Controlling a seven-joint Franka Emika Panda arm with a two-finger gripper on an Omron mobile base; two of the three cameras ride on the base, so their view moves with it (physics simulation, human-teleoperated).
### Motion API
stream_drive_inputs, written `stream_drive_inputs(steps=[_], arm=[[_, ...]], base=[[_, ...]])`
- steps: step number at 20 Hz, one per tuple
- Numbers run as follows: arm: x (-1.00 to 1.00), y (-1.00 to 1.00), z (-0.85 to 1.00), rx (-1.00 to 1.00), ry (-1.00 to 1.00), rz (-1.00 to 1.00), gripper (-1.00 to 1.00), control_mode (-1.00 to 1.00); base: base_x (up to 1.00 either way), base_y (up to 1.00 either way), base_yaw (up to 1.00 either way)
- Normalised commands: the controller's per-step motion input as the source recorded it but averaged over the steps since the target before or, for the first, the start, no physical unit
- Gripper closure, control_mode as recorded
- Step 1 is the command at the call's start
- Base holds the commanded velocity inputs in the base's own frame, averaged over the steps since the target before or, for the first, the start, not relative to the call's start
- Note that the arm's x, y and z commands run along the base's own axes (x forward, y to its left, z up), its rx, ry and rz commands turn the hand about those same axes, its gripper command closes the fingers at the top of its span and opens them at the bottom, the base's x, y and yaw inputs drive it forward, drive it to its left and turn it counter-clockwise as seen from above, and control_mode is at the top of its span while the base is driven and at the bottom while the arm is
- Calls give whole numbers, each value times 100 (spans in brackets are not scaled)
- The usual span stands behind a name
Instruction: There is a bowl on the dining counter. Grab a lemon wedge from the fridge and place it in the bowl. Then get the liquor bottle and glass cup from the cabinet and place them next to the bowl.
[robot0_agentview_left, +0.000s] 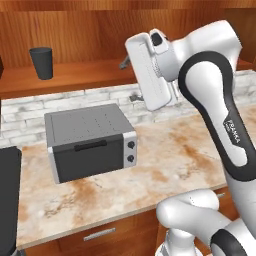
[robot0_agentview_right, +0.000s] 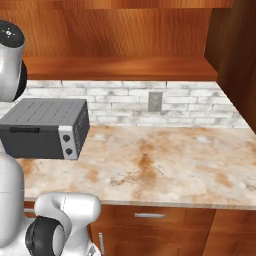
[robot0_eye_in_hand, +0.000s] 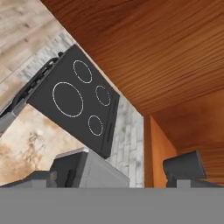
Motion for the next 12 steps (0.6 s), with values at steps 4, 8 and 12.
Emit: stream_drive_inputs(steps=[4, 8, 12], arm=[[53, 27, 0, 0, -13, 0, -100, -100], [51, 34, 0, 0, -14, 0, -100, -100], [46, 33, 0, 0, -9, 0, -100, -100]], base=[[0, 0, 0], [0, 0, 0], [0, 0, 0]])
